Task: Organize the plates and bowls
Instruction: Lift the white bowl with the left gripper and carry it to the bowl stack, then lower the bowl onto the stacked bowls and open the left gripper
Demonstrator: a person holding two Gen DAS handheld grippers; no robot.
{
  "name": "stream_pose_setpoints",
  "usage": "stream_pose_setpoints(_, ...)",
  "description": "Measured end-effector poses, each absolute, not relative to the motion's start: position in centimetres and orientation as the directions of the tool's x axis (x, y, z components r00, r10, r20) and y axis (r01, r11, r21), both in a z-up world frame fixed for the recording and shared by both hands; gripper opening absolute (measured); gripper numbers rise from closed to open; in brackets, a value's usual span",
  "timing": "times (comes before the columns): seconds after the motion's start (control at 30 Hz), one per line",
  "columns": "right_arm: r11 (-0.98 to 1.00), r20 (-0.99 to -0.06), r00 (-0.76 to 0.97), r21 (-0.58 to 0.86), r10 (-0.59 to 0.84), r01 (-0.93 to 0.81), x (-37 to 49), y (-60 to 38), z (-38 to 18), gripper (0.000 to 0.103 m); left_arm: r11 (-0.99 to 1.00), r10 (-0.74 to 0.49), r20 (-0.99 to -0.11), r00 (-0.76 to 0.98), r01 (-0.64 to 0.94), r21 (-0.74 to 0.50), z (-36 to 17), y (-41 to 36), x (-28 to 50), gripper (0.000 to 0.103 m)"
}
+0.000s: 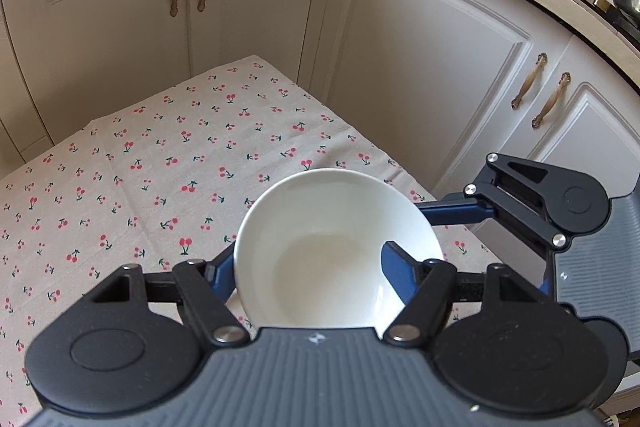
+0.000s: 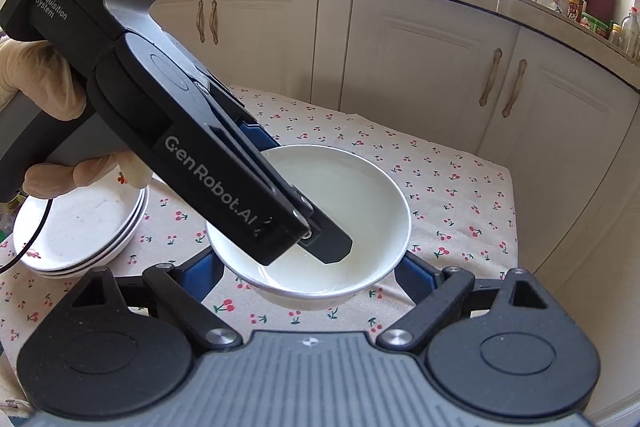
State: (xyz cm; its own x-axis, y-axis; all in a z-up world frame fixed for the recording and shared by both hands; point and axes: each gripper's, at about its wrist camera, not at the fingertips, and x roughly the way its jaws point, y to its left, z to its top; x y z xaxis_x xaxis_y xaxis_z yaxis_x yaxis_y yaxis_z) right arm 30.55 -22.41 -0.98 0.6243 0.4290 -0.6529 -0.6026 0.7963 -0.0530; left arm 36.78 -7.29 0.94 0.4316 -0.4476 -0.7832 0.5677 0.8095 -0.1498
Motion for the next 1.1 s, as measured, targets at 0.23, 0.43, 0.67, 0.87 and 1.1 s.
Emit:
stream_pose_setpoints(0.23, 0.79, -0.656, 0.621, -0.06, 0.429, -0.61, 26.8, -22.1, -0.1, 0.094, 0.808, -0.441, -0.789, 0.427, 0.571, -0.143, 1.5, -7.0, 33.0, 0.072)
stream_pose_setpoints(0.43, 0.784, -0.655, 0.63, -0.091, 0.417, -0.614, 24.2, -21.7, 0.2, 0.094, 0.804, -0.444, -0.786, 0.43, 0.579, -0.136, 2.0, -6.9, 30.3, 0.072)
stream_pose_setpoints(0.67, 0.784, -0.65, 0.637, -0.101, 0.414, -0.612, 21.9, -21.6, 0.8, 0.094, 0.794, -0.461, -0.775, 0.433, 0.59, -0.142, 2.5, -6.4, 27.9, 0.072)
stream_pose_setpoints(0.87, 0.786, -0.651, 0.633, -0.089, 0.419, -0.612, 20.2, -21.6, 0.7, 0.094, 0.788, -0.47, -0.776, 0.421, 0.596, -0.153, 2.2, -6.2, 26.3, 0.072)
stream_pose_setpoints(1.1, 0.787, -0.664, 0.615, -0.066, 0.425, -0.614, 18.6, -21.7, -0.2, 0.094, 0.786, -0.471, -0.784, 0.404, 0.596, -0.166, 1.2, -6.3, 25.0, 0.072)
